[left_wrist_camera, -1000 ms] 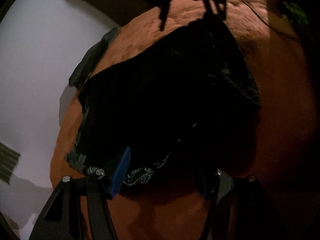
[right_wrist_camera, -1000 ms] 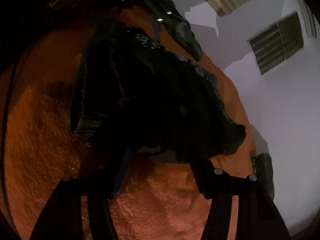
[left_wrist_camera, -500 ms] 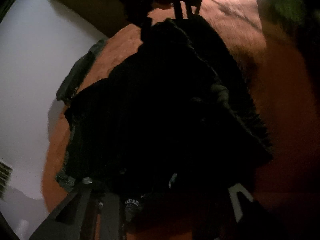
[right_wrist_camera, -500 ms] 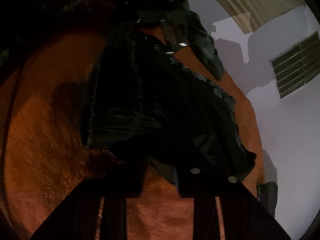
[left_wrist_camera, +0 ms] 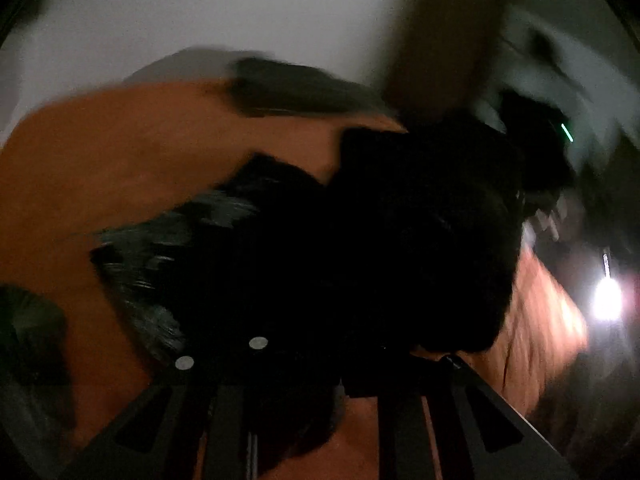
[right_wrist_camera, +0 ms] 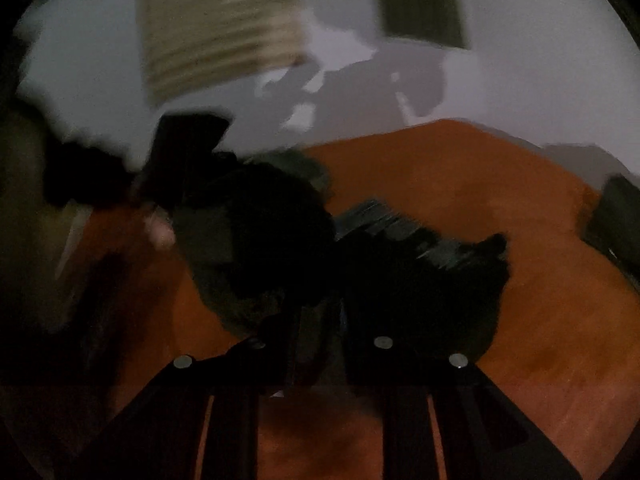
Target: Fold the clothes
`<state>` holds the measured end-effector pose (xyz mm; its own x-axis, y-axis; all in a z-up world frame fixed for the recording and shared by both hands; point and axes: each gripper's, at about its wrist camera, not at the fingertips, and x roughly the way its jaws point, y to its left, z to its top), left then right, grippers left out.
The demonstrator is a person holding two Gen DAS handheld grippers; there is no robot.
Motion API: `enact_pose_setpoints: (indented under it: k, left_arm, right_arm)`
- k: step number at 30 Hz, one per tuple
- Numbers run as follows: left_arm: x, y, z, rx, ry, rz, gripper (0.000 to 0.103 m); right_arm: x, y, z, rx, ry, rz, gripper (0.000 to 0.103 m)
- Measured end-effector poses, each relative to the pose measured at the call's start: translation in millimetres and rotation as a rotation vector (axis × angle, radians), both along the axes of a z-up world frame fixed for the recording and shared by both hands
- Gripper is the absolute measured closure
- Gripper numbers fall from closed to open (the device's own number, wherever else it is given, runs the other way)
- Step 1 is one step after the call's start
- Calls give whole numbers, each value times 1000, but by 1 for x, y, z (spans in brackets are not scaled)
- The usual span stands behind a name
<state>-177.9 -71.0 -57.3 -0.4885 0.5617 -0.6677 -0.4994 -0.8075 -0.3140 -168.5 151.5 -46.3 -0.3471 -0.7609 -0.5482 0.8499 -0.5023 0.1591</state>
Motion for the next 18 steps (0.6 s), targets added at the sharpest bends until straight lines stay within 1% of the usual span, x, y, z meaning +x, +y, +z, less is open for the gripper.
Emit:
enact_pose_setpoints:
  k: [1, 2, 3, 4, 5, 6, 7, 8, 9, 10, 12, 14, 16, 18]
  left_arm:
    - [-24, -10, -2, 34, -39, 83, 85]
    - [-48, -20, -4, 64, -78, 165, 82]
    - [-66, -30, -8, 70, -127, 258, 74]
    - [-88, -45, -14, 62, -200, 394, 72]
    - [-96, -56, -18, 67, -240, 475, 70]
    - [-99, -66, -21, 76, -270, 547, 61]
    - [-100, -74, -22, 72, -279, 604, 57]
    - [-99, -77, -22, 52, -264, 625, 53]
    - [-97, -78, -20, 33, -240, 614, 45]
    - [-95, -77, -20, -2, -227, 589, 42]
    - [-86, -77, -22, -65, -210, 565, 41]
    - [-73, -75, -30, -59, -232, 522, 41]
    - [-56, -68, -38, -53, -251, 470, 41]
    - [-38, -53, -48, -101, -246, 437, 41]
  right_arm:
    - [-32, -4, -1, -15, -23, -91, 86]
    - [-64, -7, -2, -43, -52, -186, 86]
    - [-86, -8, -3, -76, -75, -254, 85]
    - [-111, -11, -6, -84, -105, -335, 81]
    - [-135, -18, -11, -50, -144, -413, 59]
    - [-154, -25, -18, 6, -189, -479, 50]
    - [-165, -29, -25, 53, -230, -543, 50]
    - [-167, -32, -31, 64, -261, -564, 50]
    - [-162, -35, -36, 61, -287, -552, 50]
    - [-153, -38, -41, 64, -296, -530, 50]
    - [-134, -45, -53, 74, -319, -484, 50]
    - [-121, -50, -67, 95, -352, -454, 50]
    - [-106, -51, -85, 144, -371, -447, 50]
    - [-98, -53, -97, 216, -351, -440, 50]
